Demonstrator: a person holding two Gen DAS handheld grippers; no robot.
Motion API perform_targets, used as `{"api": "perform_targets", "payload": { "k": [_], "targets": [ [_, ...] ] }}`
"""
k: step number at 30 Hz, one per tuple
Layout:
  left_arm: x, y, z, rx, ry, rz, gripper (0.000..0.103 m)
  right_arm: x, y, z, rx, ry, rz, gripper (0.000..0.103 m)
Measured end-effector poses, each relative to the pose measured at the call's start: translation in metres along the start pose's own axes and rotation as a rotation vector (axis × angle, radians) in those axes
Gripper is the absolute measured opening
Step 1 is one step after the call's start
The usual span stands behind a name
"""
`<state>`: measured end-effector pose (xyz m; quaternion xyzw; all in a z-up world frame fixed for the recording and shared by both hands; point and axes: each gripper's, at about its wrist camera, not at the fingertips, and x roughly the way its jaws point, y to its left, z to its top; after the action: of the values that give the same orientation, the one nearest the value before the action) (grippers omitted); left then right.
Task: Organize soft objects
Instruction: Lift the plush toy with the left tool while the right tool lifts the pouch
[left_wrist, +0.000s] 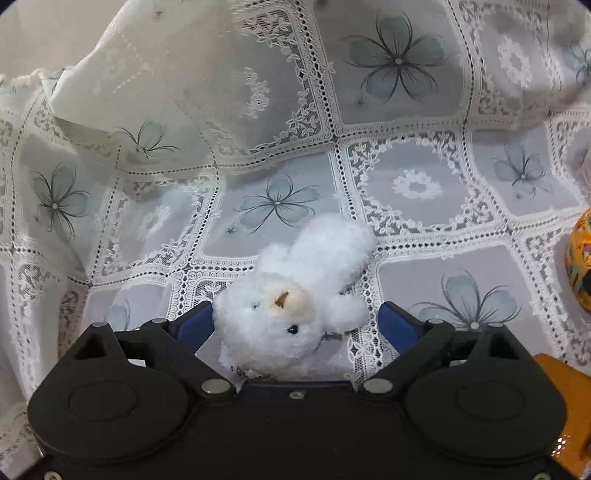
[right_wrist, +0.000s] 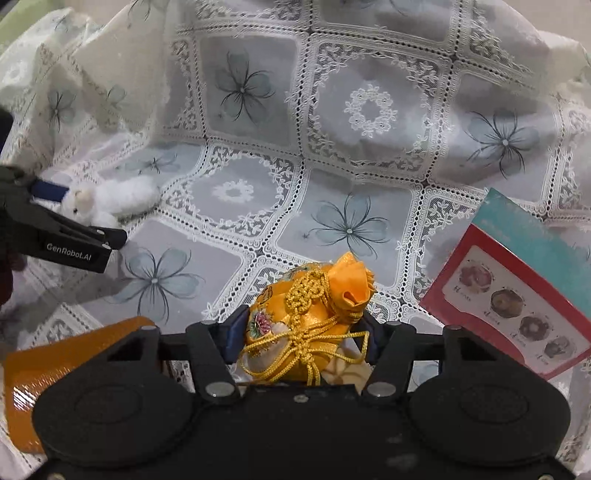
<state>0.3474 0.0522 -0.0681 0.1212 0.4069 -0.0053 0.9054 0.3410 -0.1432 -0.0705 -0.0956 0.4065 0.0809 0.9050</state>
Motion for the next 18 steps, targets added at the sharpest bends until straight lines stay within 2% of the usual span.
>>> {"api": "perform_targets", "payload": {
  "k": [6,11,13,16,18],
  "targets": [
    [-0.007,0.016,0.003,-0.076,-0.024,-0.072,0.091,-0.009,-0.01,0.009,0.052,-0.029,0.049,0.057],
    [-0.009,0.015,0.011,-0.053,-0.036,-0.077,0.091,-0.017,-0.013,0.015,0.06,-0.045,0.062,0.057],
    [-0.002,0.011,0.012,-0.021,0.008,-0.096,0.08,-0.02,-0.013,0.016,0.059,-0.049,0.063,0.057],
    [0.007,0.008,0.007,0.011,0.039,-0.089,0.07,-0.024,-0.013,0.016,0.055,-0.051,0.075,0.057],
    [0.009,0.01,0.003,0.006,0.049,-0.114,0.064,-0.025,-0.014,0.016,0.053,-0.051,0.074,0.057]
  ]
}}
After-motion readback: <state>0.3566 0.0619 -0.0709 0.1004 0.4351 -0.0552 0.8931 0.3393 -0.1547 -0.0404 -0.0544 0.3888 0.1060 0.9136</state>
